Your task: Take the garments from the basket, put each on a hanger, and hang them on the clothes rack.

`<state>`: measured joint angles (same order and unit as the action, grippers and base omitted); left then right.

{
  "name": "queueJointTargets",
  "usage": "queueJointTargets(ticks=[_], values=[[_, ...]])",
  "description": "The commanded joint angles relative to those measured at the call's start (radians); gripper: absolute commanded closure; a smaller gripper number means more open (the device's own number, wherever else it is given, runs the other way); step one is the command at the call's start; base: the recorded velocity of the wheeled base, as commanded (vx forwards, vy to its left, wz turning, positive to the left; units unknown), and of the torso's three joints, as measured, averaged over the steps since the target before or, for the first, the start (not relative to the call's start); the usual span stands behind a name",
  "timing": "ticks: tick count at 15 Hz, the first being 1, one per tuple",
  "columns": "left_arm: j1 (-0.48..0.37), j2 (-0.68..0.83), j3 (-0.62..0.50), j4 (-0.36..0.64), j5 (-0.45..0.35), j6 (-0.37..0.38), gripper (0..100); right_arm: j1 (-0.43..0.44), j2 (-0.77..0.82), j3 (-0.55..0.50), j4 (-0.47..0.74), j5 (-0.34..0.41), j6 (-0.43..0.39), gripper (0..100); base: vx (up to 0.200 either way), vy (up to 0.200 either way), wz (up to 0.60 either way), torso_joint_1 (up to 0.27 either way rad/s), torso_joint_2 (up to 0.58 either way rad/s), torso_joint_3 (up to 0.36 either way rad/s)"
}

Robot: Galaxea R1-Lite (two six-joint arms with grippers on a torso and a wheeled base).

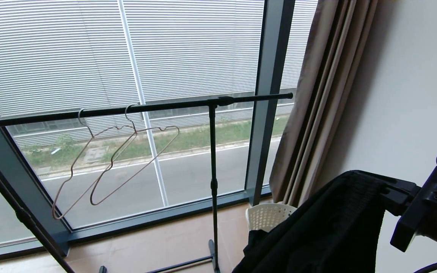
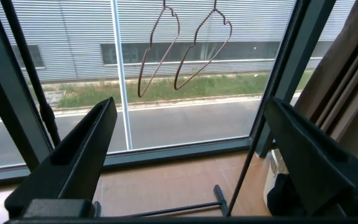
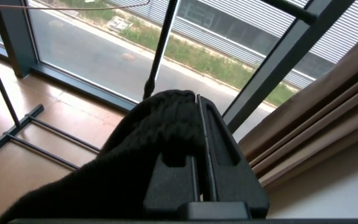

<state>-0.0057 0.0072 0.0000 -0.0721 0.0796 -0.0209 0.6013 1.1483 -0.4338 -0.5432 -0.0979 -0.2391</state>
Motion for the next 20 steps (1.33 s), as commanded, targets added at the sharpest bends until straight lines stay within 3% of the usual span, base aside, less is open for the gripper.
queueJointTargets(ticks=[1, 5, 9, 18, 20], values=[[0.000, 0.002, 0.000, 0.000, 0.000, -0.001, 0, 0.000, 0.002, 0.001, -0.001, 0.000, 0.000, 100, 0.000, 0.000, 0.00, 0.000, 0.00, 0.000], [0.000, 0.000, 0.000, 0.000, 0.000, -0.001, 0, 0.000, 0.004, 0.007, -0.003, 0.000, -0.002, 100, 0.000, 0.000, 0.00, 0.000, 0.00, 0.000], [0.000, 0.000, 0.000, 0.000, 0.000, -0.002, 0, 0.000, 0.002, 0.007, -0.003, 0.000, -0.002, 100, 0.000, 0.200, 0.00, 0.004, 0.00, 0.000], [0.000, 0.000, 0.000, 0.000, 0.000, -0.001, 0, 0.000, 0.005, 0.003, -0.003, 0.003, 0.000, 100, 0.000, 0.000, 0.00, 0.000, 0.00, 0.000], [0.001, 0.000, 0.000, 0.000, 0.000, -0.001, 0, 0.000, 0.005, 0.004, -0.003, 0.003, 0.000, 100, 0.000, 0.000, 0.60, 0.002, 0.00, 0.005]])
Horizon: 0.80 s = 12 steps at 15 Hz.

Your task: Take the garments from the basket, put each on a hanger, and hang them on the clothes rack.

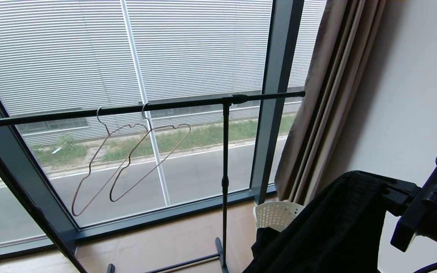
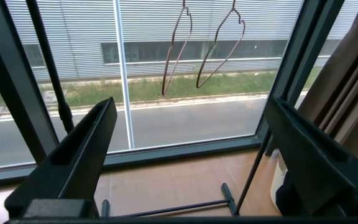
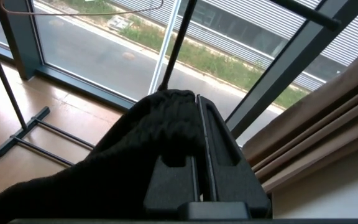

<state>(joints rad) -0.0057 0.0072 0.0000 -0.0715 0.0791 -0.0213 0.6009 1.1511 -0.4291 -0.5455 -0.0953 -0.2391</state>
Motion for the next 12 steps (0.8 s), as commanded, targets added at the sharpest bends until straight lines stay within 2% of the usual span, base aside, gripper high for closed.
queueJointTargets(ticks=[1, 2, 11, 12], values=[[0.001, 0.000, 0.000, -0.001, 0.001, 0.001, 0, 0.000, 0.001, 0.000, -0.001, 0.000, 0.000, 100, 0.000, 0.000, 0.60, -0.002, 0.00, 0.007], [0.000, 0.002, 0.000, -0.001, 0.001, 0.001, 0, 0.000, 0.001, 0.001, -0.001, -0.001, 0.000, 100, 0.000, 0.000, 0.60, -0.002, 0.00, 0.002], [0.000, 0.000, 0.000, -0.001, 0.001, 0.000, 0, -0.016, -0.002, 0.004, 0.001, 0.000, 0.000, 100, 0.000, 0.000, 0.00, 0.000, 0.00, 0.000], [0.000, 0.000, 0.000, -0.001, 0.001, 0.000, 0, -0.029, 0.001, 0.004, 0.003, 0.002, 0.000, 100, 0.000, 0.000, 0.60, 0.007, 0.00, 0.002]])
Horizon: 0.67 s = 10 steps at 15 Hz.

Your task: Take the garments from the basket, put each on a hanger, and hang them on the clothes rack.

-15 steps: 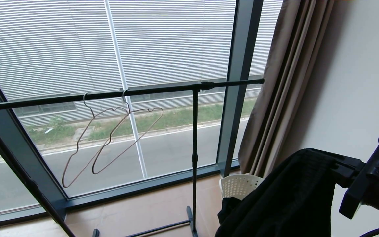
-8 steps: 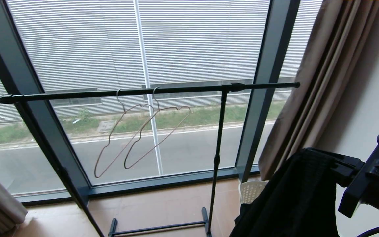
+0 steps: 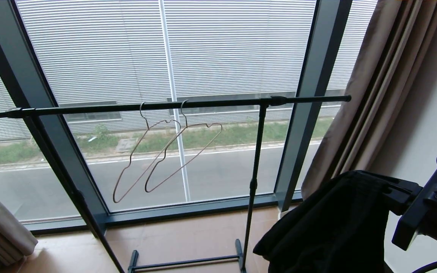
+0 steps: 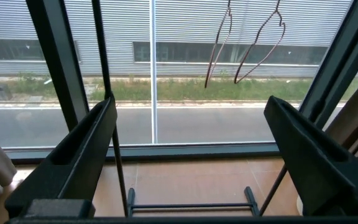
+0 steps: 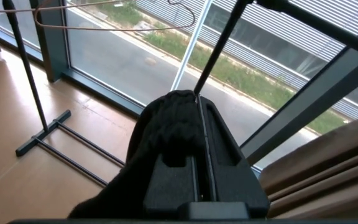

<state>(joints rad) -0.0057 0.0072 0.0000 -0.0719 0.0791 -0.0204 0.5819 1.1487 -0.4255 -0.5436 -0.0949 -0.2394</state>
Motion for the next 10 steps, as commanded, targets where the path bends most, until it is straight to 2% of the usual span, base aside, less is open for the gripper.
queueJointTargets(ticks=[1, 2, 10], values=[[0.001, 0.000, 0.000, 0.000, 0.001, 0.000, 0, -0.013, 0.006, 0.001, -0.001, 0.001, 0.000, 100, 0.000, 0.000, 0.60, 0.002, 0.00, -0.002], [0.000, 0.000, 0.000, 0.000, 0.001, 0.000, 0, -0.013, 0.005, 0.001, -0.001, 0.000, -0.001, 100, 0.000, 0.000, 0.60, -0.002, 0.00, 0.002], [0.000, 0.002, 0.000, 0.001, 0.001, -0.001, 0, -0.017, 0.003, -0.001, -0.002, -0.011, -0.014, 100, 0.000, 0.000, 0.00, 0.000, 0.00, 0.000]])
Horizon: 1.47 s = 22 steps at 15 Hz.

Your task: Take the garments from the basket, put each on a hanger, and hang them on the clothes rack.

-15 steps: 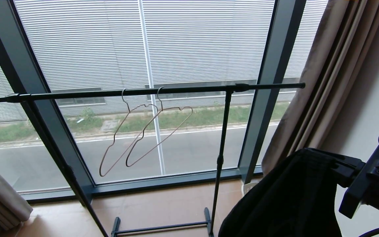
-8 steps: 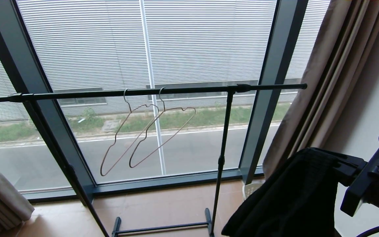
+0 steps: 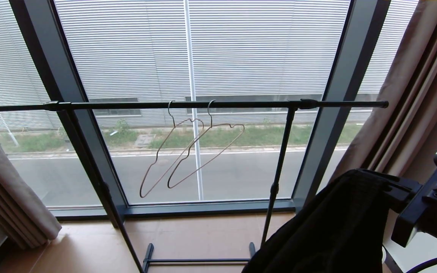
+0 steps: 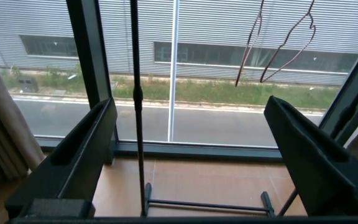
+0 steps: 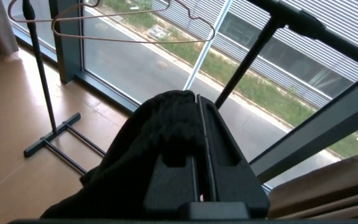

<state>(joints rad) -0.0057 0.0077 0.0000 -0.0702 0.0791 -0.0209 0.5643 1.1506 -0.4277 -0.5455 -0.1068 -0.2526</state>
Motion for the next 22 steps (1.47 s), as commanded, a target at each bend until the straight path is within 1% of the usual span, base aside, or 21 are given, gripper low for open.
queueJointTargets(ticks=[1, 2, 3, 4, 5, 6, 7, 8, 9, 10, 11, 12, 13, 14, 15, 16, 17, 19, 20, 21, 22], values=[[0.000, 0.002, 0.000, 0.001, 0.001, -0.001, 0, 0.002, 0.003, 0.003, -0.001, -0.005, 0.001, 100, 0.000, 0.000, 0.00, 0.000, 0.00, 0.000], [0.000, 0.009, 0.000, 0.004, 0.007, -0.002, 0, 0.002, 0.003, 0.003, 0.001, -0.010, 0.001, 100, 0.000, 0.000, 0.00, 0.000, 0.00, 0.000], [0.018, 0.063, 0.000, 0.009, 0.016, -0.002, 0, 0.005, 0.001, 0.001, 0.012, -0.011, -0.001, 100, 0.000, 0.000, 0.00, 0.000, 0.00, 0.000], [0.046, 0.152, 0.000, 0.012, 0.021, -0.001, 0, 0.008, 0.006, -0.002, 0.016, -0.013, -0.002, 100, 0.000, 0.000, 0.00, 0.000, 0.00, 0.000], [0.052, 0.192, 0.000, 0.012, 0.021, -0.001, 0, 0.008, 0.012, -0.006, 0.019, -0.016, -0.001, 100, 0.000, 0.000, 0.00, 0.000, 0.00, 0.000], [0.046, 0.325, 0.000, -0.002, 0.011, 0.001, 0, 0.008, 0.052, -0.031, 0.030, -0.030, 0.015, 100, 0.000, 0.000, 0.00, 0.000, 0.00, 0.000], [0.027, 0.445, -0.043, -0.016, -0.036, -0.011, 0, 0.009, 0.103, -0.059, 0.032, -0.042, 0.105, 100, 0.000, 0.000, 0.00, 0.000, 0.00, 0.000], [0.021, 0.534, -0.097, -0.017, -0.085, -0.041, 0, 0.019, 0.139, -0.103, 0.041, -0.059, 0.167, 100, 0.000, 0.000, 0.00, 0.000, 0.00, 0.000], [0.018, 0.591, -0.132, -0.017, -0.102, -0.060, 0, 0.026, 0.159, -0.131, 0.058, -0.062, 0.197, 100, 0.000, 0.000, 0.00, 0.000, 0.00, 0.000], [-0.030, 0.739, -0.227, -0.019, -0.114, -0.116, 0, 0.043, 0.208, -0.218, 0.137, -0.062, 0.276, 100, 0.000, 0.000, 0.00, 0.000, 0.00, 0.000], [-0.082, 0.827, -0.304, -0.020, -0.111, -0.163, 0, 0.046, 0.241, -0.272, 0.199, -0.059, 0.299, 100, 0.000, 0.000, 0.00, 0.000, 0.00, 0.000], [-0.135, 0.905, -0.380, -0.020, -0.107, -0.205, 0, 0.046, 0.261, -0.315, 0.246, -0.053, 0.299, 100, 0.000, 0.000, 0.00, 0.000, 0.00, 0.000], [-0.209, 0.997, -0.471, -0.017, -0.093, -0.225, 0, 0.049, 0.273, -0.356, 0.279, -0.025, 0.299, 100, 0.000, 0.000, 0.00, 0.000, 0.00, 0.000], [-0.304, 1.080, -0.520, -0.020, -0.078, -0.268, 0, 0.072, 0.276, -0.361, 0.282, 0.007, 0.303, 100, 0.000, 0.000, 0.00, 0.000, 0.00, 0.000], [-0.364, 1.138, -0.540, -0.025, -0.061, -0.335, 0, 0.086, 0.285, -0.353, 0.280, 0.001, 0.306, 100, 0.000, 0.000, 0.00, 0.000, 0.00, 0.000], [-0.415, 1.206, -0.558, -0.053, -0.044, -0.403, 0, 0.086, 0.290, -0.335, 0.274, 0.001, 0.311, 100, 0.000, 0.000, 0.00, 0.000, 0.00, 0.000], [-0.445, 1.272, -0.568, -0.083, -0.041, -0.427, 0, 0.086, 0.290, -0.316, 0.272, -0.002, 0.320, 100, 0.000, 0.000, 0.00, 0.000, 0.00, 0.000], [-0.499, 1.367, -0.578, -0.157, -0.039, -0.435, 0, 0.088, 0.288, -0.301, 0.269, -0.019, 0.322, 100, 0.000, 0.000, 0.00, 0.000, 0.00, 0.000], [-0.546, 1.397, -0.575, -0.194, -0.041, -0.449, 0, 0.092, 0.291, -0.301, 0.271, -0.033, 0.322, 100, 0.000, 0.000, 0.00, 0.000, 0.00, 0.000], [-0.571, 1.417, -0.572, -0.207, -0.041, -0.459, 0, 0.105, 0.294, -0.304, 0.271, -0.045, 0.322, 100, 0.000, 0.000, 0.00, 0.000, 0.00, 0.000], [-0.625, 1.451, -0.572, -0.226, -0.041, -0.487, 0, 0.134, 0.311, -0.329, 0.271, -0.082, 0.322, 100, 0.000, 0.000, 0.00, 0.000, 0.00, 0.000]])
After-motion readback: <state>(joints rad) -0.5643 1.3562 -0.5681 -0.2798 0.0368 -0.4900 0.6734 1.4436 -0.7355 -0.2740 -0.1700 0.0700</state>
